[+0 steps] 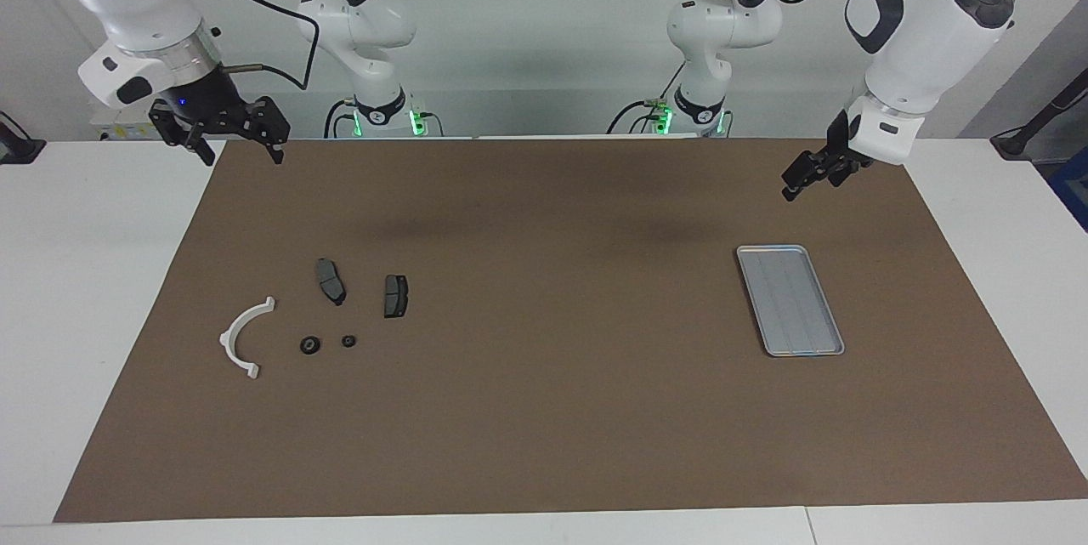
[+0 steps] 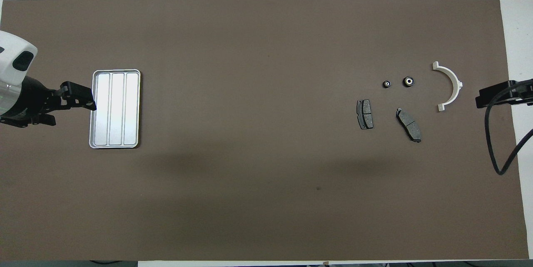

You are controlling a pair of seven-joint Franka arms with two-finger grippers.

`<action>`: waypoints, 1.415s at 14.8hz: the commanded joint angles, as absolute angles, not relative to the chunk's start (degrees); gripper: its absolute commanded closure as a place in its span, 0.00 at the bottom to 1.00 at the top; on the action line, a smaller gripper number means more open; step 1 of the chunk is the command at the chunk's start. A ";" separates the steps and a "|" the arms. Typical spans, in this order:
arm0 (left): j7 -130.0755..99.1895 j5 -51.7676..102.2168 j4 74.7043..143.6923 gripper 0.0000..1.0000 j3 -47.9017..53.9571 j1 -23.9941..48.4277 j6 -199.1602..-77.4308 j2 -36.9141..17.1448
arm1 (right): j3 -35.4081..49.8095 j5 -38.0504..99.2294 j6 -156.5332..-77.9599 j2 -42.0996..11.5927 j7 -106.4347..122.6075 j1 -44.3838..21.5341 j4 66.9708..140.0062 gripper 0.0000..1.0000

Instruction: Pick bearing gear from pile to tray

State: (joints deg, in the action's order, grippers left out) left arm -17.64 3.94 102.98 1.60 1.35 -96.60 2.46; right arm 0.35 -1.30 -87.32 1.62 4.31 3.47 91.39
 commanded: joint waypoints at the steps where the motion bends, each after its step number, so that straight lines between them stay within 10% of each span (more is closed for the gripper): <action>1: -17.32 4.22 103.36 0.00 1.67 1.05 -96.94 3.34 | 1.49 -1.14 -86.84 2.90 5.71 5.01 92.72 0.00; 15: -17.31 4.22 103.36 0.00 1.67 1.05 -96.86 3.34 | 1.49 -0.62 -98.60 0.44 5.71 5.18 98.24 0.00; 21: -17.32 4.22 103.36 0.00 1.67 1.05 -96.94 3.34 | 1.32 -0.97 -105.72 -8.95 5.71 6.59 97.21 0.00</action>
State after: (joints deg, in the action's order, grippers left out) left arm -17.64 3.94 102.98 1.61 1.35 -96.60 2.46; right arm 0.77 -1.23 -103.80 -6.10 4.43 5.47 97.92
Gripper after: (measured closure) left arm 0.000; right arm 0.000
